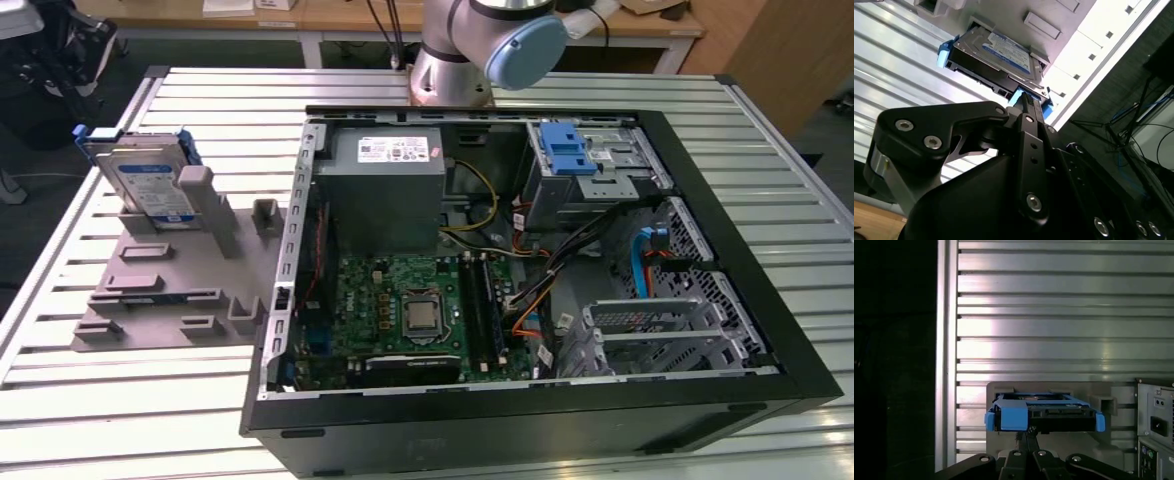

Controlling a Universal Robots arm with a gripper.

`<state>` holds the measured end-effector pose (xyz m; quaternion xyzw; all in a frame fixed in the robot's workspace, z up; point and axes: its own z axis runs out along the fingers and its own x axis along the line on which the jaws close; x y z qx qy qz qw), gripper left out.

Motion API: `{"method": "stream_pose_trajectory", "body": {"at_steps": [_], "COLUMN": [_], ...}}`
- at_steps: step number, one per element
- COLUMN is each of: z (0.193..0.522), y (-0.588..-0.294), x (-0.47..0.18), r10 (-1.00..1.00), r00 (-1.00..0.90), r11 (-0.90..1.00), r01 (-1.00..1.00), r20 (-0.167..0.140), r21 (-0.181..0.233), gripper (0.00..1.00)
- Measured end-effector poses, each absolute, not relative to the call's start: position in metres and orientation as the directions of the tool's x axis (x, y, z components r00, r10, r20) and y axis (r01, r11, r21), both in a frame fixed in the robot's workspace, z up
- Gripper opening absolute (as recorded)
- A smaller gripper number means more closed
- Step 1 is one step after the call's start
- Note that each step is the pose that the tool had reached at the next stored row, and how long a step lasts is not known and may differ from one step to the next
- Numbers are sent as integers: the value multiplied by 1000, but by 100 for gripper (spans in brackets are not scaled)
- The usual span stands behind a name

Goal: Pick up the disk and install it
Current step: 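Pick up the disk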

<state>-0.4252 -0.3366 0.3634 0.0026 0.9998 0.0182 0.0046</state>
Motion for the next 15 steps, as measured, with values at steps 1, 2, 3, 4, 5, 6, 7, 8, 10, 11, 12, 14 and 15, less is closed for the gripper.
{"method": "stream_pose_trajectory", "body": {"at_steps": [1, 2, 3, 4, 5, 6, 7, 8, 10, 11, 12, 14, 15], "z": [363, 363, 363, 363, 363, 363, 363, 363, 363, 363, 363, 363, 363], "y": [-337, -337, -337, -337, -337, -337, -337, -337, -337, -337, -337, -337, -337], "x": [-425, -425, -425, -425, -425, -425, -425, -425, -425, -425, -425, -425, -425], "r10": [-2, -10, -17, -25, -32, -39, -46, -53, -67, -75, -82, -94, -100], "r00": [-1000, -1000, -1000, -1000, -999, -999, -999, -999, -998, -997, -997, -996, -995], "r11": [999, 999, 999, 999, 999, 999, 998, 998, 997, 997, 996, 995, 994], "r01": [-3, -10, -17, -25, -32, -39, -46, -53, -68, -75, -82, -94, -100], "r20": [-9, -9, -9, -9, -9, -9, -9, -9, -9, -9, -9, -9, -9], "r21": [36, 36, 36, 36, 36, 36, 36, 36, 36, 36, 36, 36, 36], "gripper": [11, 11, 11, 11, 11, 11, 11, 11, 11, 11, 11, 11, 11]}}
